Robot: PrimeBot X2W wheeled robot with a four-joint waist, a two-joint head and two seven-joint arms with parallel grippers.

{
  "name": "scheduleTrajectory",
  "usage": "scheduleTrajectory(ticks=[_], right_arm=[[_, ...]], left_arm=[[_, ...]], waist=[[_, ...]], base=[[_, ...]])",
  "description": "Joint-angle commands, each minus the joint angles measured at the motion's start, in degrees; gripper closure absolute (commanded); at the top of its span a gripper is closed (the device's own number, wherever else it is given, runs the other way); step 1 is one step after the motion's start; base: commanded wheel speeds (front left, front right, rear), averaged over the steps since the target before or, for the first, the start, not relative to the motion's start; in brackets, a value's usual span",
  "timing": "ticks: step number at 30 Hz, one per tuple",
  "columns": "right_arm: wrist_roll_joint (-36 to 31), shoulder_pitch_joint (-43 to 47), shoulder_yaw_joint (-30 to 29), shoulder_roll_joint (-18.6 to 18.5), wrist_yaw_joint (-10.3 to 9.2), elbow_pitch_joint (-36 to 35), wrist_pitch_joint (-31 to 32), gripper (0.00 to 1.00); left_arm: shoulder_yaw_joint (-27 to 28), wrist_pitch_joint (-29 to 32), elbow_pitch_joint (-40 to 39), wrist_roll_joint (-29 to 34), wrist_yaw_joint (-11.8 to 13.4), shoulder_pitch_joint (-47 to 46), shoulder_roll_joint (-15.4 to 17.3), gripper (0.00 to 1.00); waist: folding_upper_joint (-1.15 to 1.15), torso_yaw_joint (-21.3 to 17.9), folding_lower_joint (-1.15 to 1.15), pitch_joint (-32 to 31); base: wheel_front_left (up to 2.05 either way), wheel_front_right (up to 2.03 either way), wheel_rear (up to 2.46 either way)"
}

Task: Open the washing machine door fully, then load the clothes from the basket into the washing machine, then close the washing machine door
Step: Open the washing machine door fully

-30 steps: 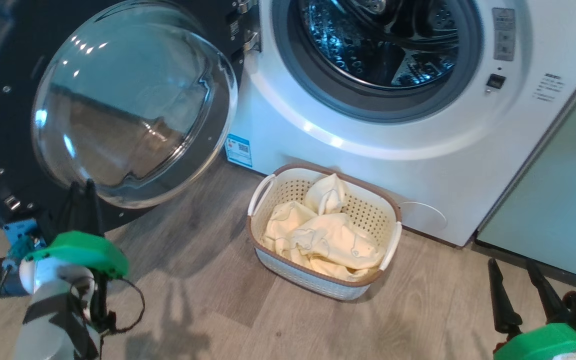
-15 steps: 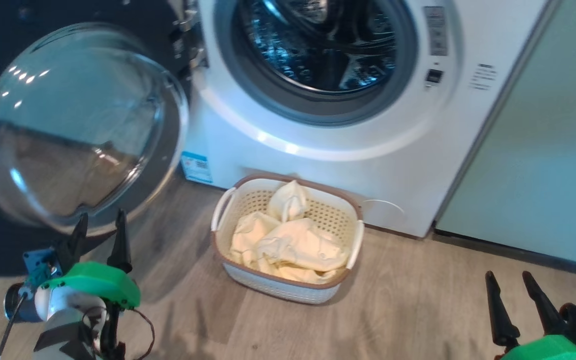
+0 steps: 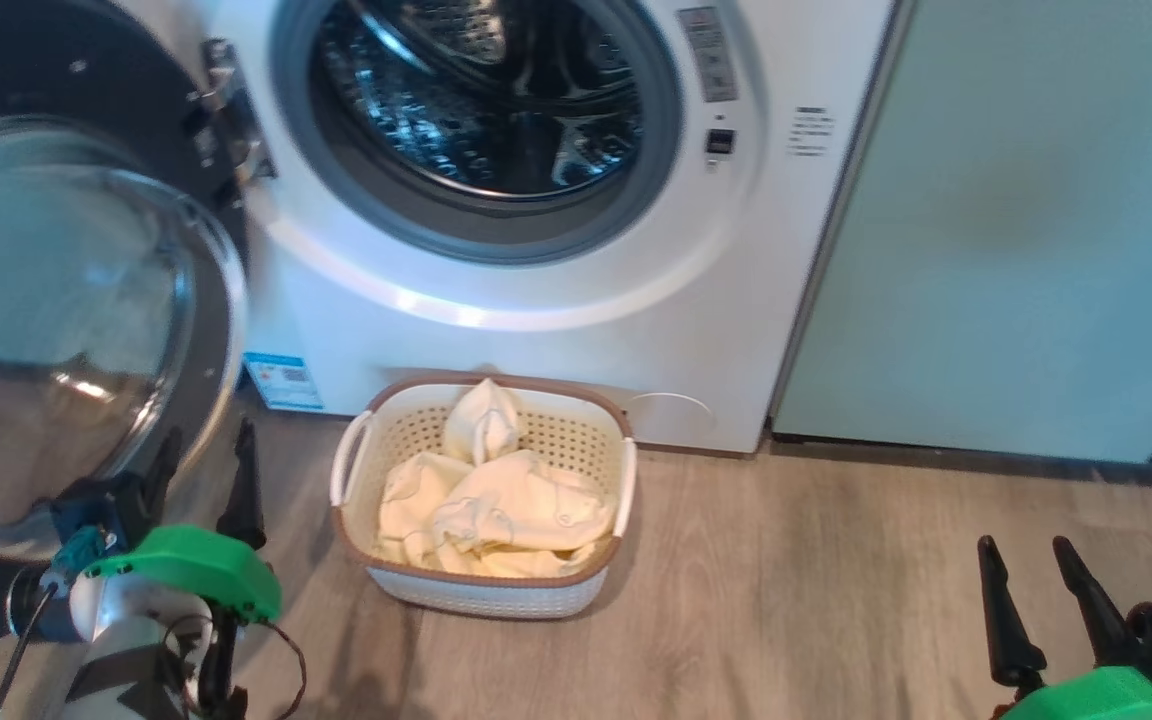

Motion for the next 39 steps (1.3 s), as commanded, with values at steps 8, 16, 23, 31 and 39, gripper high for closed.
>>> scheduleTrajectory(ticks=[8, 16, 23, 31, 39], right_arm=[[-0.3, -0.5, -0.2, -1.2, 0.26, -2.8, -0.6, 0.0], [-0.4, -0.6, -0.5, -0.9, 0.26, -2.9, -0.6, 0.0], [-0.5, -1.1, -0.2, -0.8, 0.26, -2.7, -0.6, 0.0], [-0.5, -1.1, -0.5, -0.9, 0.26, -2.5, -0.6, 0.0], [-0.5, -1.0, -0.5, -0.9, 0.26, -2.4, -0.6, 0.0]], left_arm=[[-0.9, -0.4, -1.5, 0.6, -0.1, -2.0, 2.6, 0.0], [-2.4, -0.4, -1.6, 0.0, -0.1, -2.0, 2.7, 0.0], [-1.8, -0.4, -2.0, -0.3, -0.1, -1.4, 2.2, 0.0], [-1.2, -0.4, -1.8, -0.2, -0.1, -1.4, 1.6, 0.0], [-1.4, -0.4, -1.4, -0.2, -0.1, -1.7, 1.6, 0.0]], waist=[[0.0, -3.7, 0.0, 0.4], [0.0, -5.0, 0.0, 0.4], [0.0, -6.1, 0.0, 0.1], [0.0, -6.5, 0.0, -0.2], [0.0, -6.3, 0.0, -0.1]], base=[[0.0, 0.0, 0.0], [0.0, 0.0, 0.0], [0.0, 0.0, 0.0], [0.0, 0.0, 0.0], [0.0, 0.0, 0.0]])
